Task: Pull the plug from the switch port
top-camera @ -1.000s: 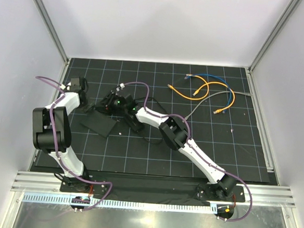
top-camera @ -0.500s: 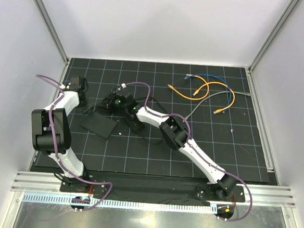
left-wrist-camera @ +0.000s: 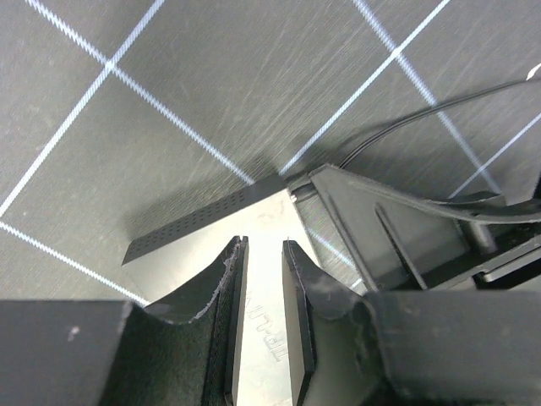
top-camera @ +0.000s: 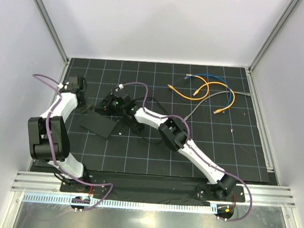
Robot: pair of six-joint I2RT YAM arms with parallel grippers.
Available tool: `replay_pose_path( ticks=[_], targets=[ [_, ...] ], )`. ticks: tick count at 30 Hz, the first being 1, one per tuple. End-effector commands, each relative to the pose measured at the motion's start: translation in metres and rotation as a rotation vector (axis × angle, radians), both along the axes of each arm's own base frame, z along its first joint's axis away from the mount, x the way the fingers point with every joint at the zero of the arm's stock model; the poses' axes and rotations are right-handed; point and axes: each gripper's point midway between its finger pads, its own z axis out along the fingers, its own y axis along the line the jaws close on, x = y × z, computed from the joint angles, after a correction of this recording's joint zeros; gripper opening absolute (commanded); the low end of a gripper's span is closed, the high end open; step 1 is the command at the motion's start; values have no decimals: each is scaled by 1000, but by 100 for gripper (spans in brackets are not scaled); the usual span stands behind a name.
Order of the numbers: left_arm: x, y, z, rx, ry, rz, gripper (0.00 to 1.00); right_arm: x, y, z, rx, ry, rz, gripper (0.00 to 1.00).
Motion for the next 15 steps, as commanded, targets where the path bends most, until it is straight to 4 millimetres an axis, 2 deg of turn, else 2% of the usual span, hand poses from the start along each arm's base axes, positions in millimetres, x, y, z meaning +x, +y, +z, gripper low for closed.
replay_pose_path(
  ticks=[1, 11, 15],
  targets=[
    [-13, -4, 4, 10, 11, -29, 27, -11, 2, -19, -69, 16, 10, 31],
    [-25, -12, -24, -1, 142, -61, 22, -10, 1, -28, -67, 45, -2, 16],
    [-28, -8, -32, 11, 194, -47, 13, -11, 1, -29, -63, 45, 0, 11]
  ],
)
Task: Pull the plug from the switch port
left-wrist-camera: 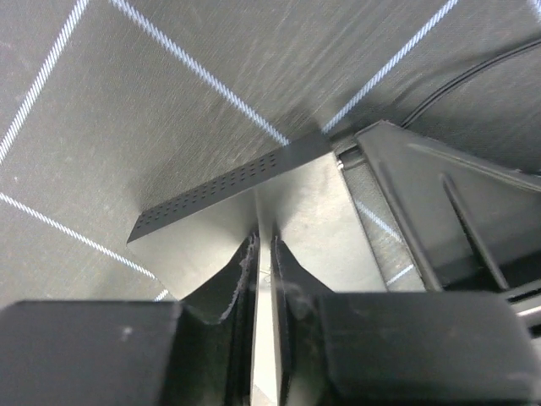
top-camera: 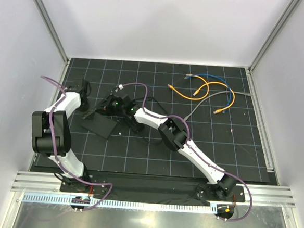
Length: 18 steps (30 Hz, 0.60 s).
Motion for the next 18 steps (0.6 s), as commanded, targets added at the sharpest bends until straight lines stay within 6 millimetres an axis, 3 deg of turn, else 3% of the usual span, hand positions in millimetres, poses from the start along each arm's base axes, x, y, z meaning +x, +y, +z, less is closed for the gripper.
replay_pose_path(
  ticks=[1, 7, 12, 18],
  targets=[
    [0, 5, 0, 27, 39, 4, 12, -7, -1, -26, -51, 27, 4, 10],
    [-4, 7, -15, 34, 90, 9, 0, -2, -2, -23, -75, -29, 5, 1],
    [-28, 1, -54, 3, 233, 8, 0, 15, -7, -24, -122, -94, -76, 1],
    [-39, 5, -63, 21, 259, 40, 0, 35, -17, -28, -241, -213, -179, 1]
  ],
)
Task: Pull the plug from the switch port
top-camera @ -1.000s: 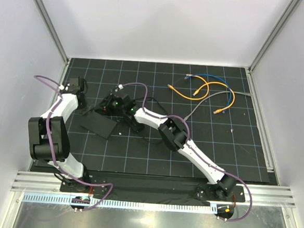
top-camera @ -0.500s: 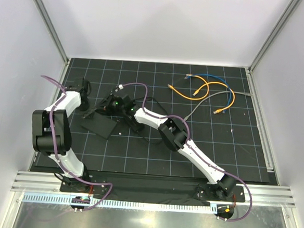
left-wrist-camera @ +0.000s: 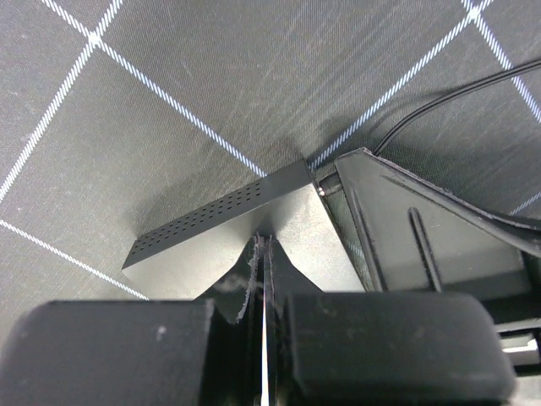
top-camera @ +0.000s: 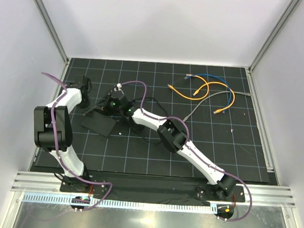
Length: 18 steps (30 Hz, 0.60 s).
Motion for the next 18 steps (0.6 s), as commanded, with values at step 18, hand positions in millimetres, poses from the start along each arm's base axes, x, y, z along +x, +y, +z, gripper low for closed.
replay_pose_path(
  ticks=[18],
  targets=[
    [-67, 6, -57, 36, 249, 22, 0, 77, -33, 23, 96, 26, -276, 1]
  ],
)
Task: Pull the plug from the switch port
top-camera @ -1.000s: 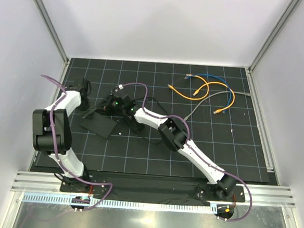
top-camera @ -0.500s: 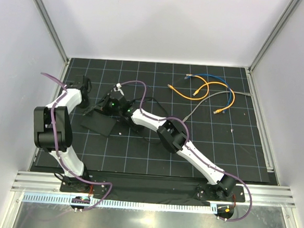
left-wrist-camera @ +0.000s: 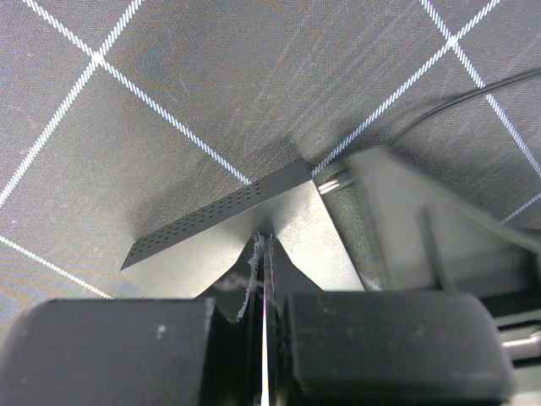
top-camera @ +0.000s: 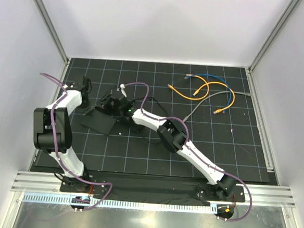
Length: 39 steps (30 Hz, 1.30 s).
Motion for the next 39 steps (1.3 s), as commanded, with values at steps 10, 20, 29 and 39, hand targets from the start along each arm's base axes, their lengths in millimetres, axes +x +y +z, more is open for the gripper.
replay_pose_path(
  ticks=[10, 20, 29, 39],
  targets=[
    [-75, 1, -57, 5, 303, 0, 0, 94, -48, 47, -29, -238, -212, 1],
    [-31, 4, -8, 21, 134, -35, 0, 86, -67, 154, -135, -519, -43, 1],
    [-17, -4, 67, 21, -93, -74, 1, 87, -145, 130, -318, -429, 35, 1],
    [-63, -32, 77, -71, -170, -65, 7, 39, -224, 69, -739, -357, 33, 7]
  ],
)
